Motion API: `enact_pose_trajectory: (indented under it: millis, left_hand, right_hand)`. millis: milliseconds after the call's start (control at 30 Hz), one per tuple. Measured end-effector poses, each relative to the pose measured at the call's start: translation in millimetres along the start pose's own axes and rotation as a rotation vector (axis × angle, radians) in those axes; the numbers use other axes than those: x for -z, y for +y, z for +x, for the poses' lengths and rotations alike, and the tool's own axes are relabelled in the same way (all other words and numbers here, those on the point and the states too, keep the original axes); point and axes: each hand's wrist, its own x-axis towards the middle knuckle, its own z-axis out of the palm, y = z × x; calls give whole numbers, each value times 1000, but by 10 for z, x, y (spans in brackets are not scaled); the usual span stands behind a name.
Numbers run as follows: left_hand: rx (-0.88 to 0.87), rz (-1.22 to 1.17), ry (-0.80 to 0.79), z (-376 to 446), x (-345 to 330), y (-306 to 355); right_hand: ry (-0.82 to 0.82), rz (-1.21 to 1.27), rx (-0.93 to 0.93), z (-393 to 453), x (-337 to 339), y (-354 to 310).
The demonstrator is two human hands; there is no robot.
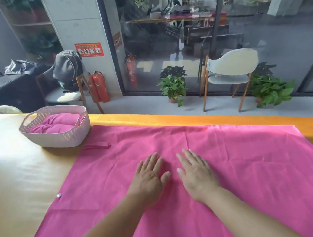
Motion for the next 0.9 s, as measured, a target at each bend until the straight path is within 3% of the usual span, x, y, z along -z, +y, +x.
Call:
enact_pose_trajectory:
  millis: [433, 533, 600, 900]
  left_hand:
    - [243, 42, 20, 1372, 349, -1591]
    - [213, -53, 230, 1409, 411, -1669]
    - [247, 6, 314, 1387, 484, -1714]
    - [206, 245, 37, 1428, 862, -1866]
  right_hand:
    - [17, -40, 66, 344, -260, 146]
    - [51, -41, 63, 348, -283, 155]
    - [52, -49, 71, 340, -283, 160]
    - [83, -122, 51, 347, -318, 165]
